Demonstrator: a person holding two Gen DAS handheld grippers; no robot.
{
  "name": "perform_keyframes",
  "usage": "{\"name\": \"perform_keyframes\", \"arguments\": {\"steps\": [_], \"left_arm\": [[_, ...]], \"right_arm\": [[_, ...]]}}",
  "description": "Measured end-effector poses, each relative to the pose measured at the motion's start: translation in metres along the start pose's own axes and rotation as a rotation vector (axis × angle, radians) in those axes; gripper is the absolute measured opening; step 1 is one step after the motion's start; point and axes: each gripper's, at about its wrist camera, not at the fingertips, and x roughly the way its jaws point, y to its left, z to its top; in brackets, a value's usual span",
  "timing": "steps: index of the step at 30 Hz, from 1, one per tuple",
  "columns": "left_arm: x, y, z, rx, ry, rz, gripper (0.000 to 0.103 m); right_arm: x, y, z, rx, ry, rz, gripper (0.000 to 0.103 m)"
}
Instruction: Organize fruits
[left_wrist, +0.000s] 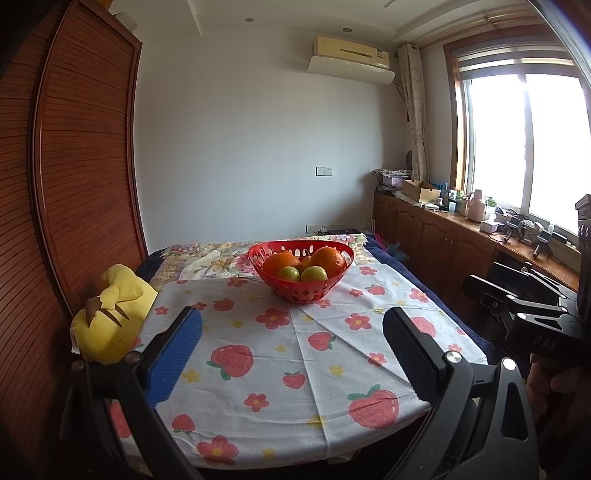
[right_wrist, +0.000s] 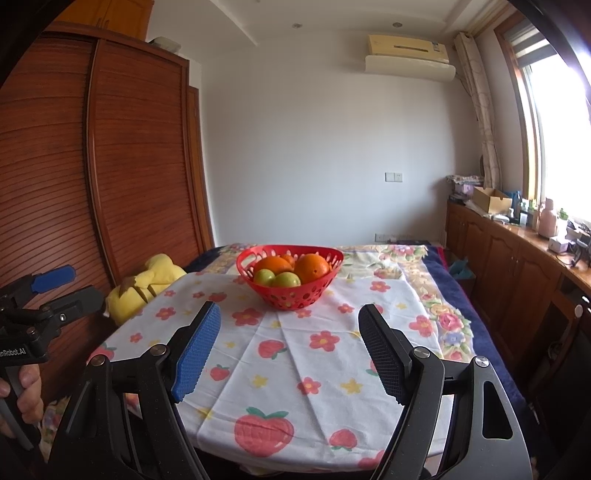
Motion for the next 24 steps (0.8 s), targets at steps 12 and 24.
{"name": "perform_keyframes", "arguments": {"steps": [12, 24], "left_arm": [[-0.0026, 0.0006, 0.0005, 0.002, 0.001, 0.002, 0.099], [-0.0032, -0.0004, -0.0018, 0.003, 0.002, 0.004, 0.099]], "right_arm": [[0.0004, 0.0018, 0.0003, 0.001, 0.000, 0.001, 0.079], [0.0001, 0.0017, 0.0003, 0.001, 0.001, 0.001, 0.079]]}}
